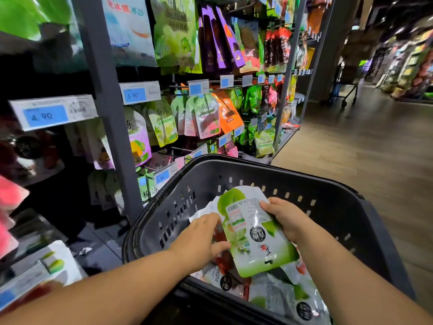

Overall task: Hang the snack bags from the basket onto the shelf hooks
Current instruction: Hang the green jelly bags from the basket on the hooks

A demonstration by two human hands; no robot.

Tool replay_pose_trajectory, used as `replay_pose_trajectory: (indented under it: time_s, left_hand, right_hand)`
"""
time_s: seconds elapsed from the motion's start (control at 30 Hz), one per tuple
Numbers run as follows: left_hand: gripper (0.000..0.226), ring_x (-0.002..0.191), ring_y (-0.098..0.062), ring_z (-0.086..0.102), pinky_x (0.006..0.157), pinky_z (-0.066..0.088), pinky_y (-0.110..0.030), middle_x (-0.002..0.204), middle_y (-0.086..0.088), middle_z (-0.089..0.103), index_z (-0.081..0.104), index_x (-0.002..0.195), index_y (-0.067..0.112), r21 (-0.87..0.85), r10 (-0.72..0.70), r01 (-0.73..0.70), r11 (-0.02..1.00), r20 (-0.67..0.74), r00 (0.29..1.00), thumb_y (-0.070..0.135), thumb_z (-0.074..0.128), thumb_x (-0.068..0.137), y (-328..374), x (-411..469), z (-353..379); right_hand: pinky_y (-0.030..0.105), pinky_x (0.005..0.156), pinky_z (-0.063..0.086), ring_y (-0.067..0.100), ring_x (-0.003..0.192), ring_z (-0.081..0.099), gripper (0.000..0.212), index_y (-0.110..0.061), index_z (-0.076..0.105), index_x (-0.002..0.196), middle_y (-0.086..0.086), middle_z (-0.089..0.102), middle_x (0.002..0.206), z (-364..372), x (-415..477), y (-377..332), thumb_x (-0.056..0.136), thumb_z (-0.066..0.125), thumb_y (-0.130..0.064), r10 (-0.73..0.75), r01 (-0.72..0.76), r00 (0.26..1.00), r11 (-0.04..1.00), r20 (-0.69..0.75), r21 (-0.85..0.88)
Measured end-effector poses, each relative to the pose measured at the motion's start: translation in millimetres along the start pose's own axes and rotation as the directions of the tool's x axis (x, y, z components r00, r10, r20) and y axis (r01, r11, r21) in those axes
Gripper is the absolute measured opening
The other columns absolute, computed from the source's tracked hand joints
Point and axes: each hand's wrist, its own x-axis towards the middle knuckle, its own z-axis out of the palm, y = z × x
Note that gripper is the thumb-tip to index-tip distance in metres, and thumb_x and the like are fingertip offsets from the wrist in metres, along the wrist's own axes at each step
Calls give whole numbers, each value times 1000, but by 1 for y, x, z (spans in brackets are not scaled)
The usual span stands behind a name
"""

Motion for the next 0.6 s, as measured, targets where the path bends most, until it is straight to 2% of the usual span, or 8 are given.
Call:
replay_pose_trajectory:
  time_s: [0.13,0.3,0.4,0.5,0.6]
  left_hand:
    - [51,122,-13,41,99,37,-28,130,8,47,40,133,26,-21,63,-62,998,43,997,47,61,92,2,-2,-3]
    - [51,127,-11,38,102,31,-24,134,8,46,46,137,32,3,151,-152,988,84,985,50,59,92,3,-3,-6]
    - [65,125,-8,36,99,29,-20,132,10,44,47,137,34,4,184,-185,983,95,978,58,68,80,2,-4,-6]
    - [71,125,-7,34,99,26,-18,132,15,40,48,138,36,43,204,-208,977,69,976,59,72,76,1,-3,-5]
    - [57,134,-10,31,107,22,-20,143,16,36,47,142,35,135,229,-230,964,22,973,38,67,89,4,-2,-8]
  right_hand:
    - [38,62,57,26,64,68,12,-6,56,90,13,70,77,3,-1,-2,99,57,-14,17,-15,997,999,-70,30]
    - [46,71,58,33,78,67,10,-2,55,97,21,67,92,5,2,-1,100,56,-12,31,-22,988,998,-153,63]
    - [51,80,57,36,86,67,11,0,55,101,23,67,98,4,3,-1,99,56,-11,44,-34,982,998,-186,55]
    - [47,73,57,34,77,66,10,0,55,98,22,65,92,5,5,0,99,56,-10,53,-47,976,998,-211,36]
    - [40,66,54,31,68,62,11,2,56,95,22,63,88,8,7,2,98,59,-9,45,-48,971,999,-235,-8]
